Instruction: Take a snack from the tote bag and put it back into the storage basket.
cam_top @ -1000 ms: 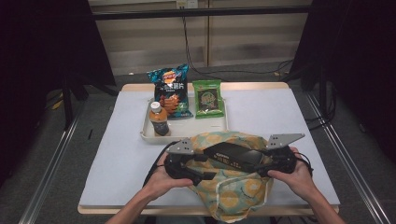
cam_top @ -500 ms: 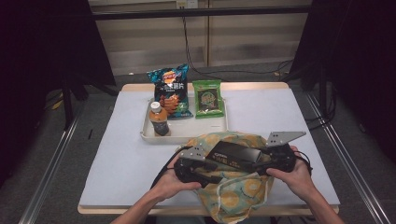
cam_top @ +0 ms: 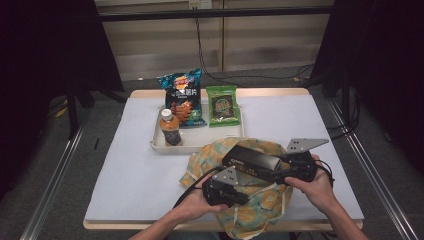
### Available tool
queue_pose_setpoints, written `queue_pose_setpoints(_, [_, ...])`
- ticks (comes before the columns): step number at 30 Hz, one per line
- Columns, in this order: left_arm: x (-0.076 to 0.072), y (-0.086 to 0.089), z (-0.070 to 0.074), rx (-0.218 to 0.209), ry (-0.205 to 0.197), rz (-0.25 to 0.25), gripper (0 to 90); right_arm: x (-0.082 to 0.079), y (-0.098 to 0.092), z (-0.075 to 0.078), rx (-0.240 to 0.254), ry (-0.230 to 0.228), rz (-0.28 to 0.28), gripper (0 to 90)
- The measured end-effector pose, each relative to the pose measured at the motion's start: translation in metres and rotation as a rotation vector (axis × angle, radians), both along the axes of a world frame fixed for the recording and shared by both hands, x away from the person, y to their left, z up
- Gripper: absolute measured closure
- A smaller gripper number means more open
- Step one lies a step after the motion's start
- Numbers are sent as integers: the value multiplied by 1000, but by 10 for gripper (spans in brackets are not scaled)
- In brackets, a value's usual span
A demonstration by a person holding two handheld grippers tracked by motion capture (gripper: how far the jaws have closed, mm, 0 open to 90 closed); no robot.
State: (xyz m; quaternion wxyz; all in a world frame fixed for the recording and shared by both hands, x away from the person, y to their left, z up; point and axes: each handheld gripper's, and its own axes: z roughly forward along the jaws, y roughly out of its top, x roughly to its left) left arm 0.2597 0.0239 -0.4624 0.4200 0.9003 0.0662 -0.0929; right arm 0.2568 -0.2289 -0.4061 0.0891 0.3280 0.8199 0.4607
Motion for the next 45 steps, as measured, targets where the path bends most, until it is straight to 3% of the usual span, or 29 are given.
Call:
queue_pose_setpoints(2, [4,4,-1,35,-1,28,900,-2,0,1,-10,7,8,429])
queue_pose_setpoints(4, [10,9,-2,16,9,60,900,-6,-1,1,-15,8,21,429])
queue_pose_setpoints(9, [20,25,-2,30,16,112,900,-15,-8,4,-10,7,11,430])
queue_pose_setpoints(12, [21,31,-1,-8,46,122,900,-20,-13,7,-15,1,18,429])
queue_pose_setpoints(14, [21,35,3,-55,62,117,870,-25,-18,6,-18,2,24,430])
queue_pose_setpoints(17, [19,42,11,-104,63,117,788,-30,-28,4,-16,-8,24,430])
queue_pose_setpoints(20, [17,51,20,-137,40,132,739,-35,-37,8,-1,-37,21,430])
queue_pose_setpoints(24, [17,65,29,-170,32,175,671,-41,-42,17,-16,-77,24,431])
queue_pose_setpoints(31, [14,91,43,-215,1,215,662,-48,-47,36,-4,-122,56,432])
queue_pose_setpoints(36, [16,108,44,-236,-2,277,636,-47,-51,49,19,-155,55,433])
queue_pose_setpoints(38, [15,111,40,-227,1,287,635,-41,-53,53,35,-159,49,432])
queue_pose_setpoints(40, [14,112,36,-192,-14,294,635,-35,-53,55,42,-163,50,433])
queue_pose_setpoints(45, [18,116,21,-133,6,310,614,-18,-50,58,56,-170,54,433])
